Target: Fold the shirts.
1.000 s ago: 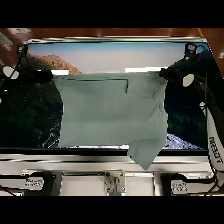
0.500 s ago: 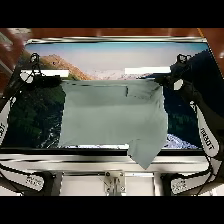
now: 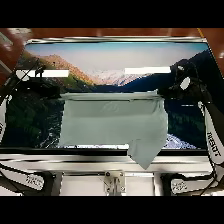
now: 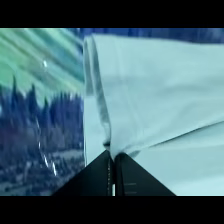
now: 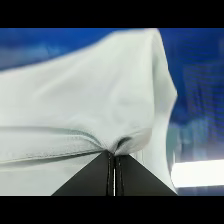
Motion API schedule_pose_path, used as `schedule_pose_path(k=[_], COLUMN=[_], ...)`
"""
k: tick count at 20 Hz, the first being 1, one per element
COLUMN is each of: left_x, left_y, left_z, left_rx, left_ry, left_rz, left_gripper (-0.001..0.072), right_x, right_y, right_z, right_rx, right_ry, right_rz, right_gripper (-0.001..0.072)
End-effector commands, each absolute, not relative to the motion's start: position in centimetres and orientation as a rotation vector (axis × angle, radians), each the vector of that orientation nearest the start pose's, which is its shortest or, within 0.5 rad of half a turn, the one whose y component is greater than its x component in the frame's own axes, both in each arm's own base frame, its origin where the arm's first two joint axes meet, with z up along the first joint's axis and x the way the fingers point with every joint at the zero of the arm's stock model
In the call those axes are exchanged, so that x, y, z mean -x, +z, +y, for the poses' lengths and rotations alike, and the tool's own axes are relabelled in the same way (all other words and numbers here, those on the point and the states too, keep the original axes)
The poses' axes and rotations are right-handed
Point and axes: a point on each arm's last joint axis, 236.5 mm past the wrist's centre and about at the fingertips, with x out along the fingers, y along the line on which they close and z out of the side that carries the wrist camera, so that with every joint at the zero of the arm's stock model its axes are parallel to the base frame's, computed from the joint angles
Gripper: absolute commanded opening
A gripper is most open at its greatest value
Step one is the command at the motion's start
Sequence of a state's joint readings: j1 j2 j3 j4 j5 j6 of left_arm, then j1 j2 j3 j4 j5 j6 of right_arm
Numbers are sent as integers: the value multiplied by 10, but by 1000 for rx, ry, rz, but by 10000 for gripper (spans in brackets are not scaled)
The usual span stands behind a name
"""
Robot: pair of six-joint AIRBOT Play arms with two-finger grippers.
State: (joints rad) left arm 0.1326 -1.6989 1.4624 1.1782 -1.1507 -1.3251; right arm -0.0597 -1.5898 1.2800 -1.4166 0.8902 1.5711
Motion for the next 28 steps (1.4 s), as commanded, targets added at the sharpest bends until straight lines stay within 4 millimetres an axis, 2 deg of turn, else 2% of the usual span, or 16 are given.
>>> schedule_pose_path(k=[1,5,10,11,12,13,15,16,18,19,20,21,22,25,28], left_x=[-443,-431,-422,-421,-421,-421,-417,-413,-396,-385,-373,-357,-340,-281,-236], left_y=[-62,-78,-84,-83,-79,-74,-55,-42,-16,-4,4,7,5,-26,-63], left_z=[-25,-31,-32,-34,-38,-38,-27,-17,11,26,40,52,58,46,23], left_rx=[279,336,349,356,369,373,371,377,406,429,458,506,562,714,760], left_ry=[-237,-209,-211,-218,-236,-255,-270,-271,-256,-238,-215,-183,-167,-192,-240], left_rz=[1429,1516,1561,1564,1562,1558,1561,1564,1563,1557,1553,1551,1548,1585,1657], left_gripper=[33,33,35,101,346,433,468,468,468,480,563,606,606,605,604], right_x=[-427,-428,-424,-425,-425,-425,-421,-415,-386,-362,-338,-313,-294,-278,-265], right_y=[-78,-88,-95,-95,-92,-87,-62,-46,-15,-5,0,0,-2,-17,-40], right_z=[3,17,19,19,19,19,13,2,-34,-47,-53,-53,-48,-24,0], right_rx=[-220,-252,-289,-292,-297,-285,-200,-137,-6,7,-28,-118,-243,-567,-650], right_ry=[-32,-36,-65,-68,-68,-57,-23,-36,-119,-122,-96,-52,-11,69,103], right_rz=[1395,1411,1437,1433,1428,1422,1395,1383,1423,1490,1571,1649,1688,1623,1594], right_gripper=[56,56,59,173,451,586,587,586,586,586,586,587,586,587,586])
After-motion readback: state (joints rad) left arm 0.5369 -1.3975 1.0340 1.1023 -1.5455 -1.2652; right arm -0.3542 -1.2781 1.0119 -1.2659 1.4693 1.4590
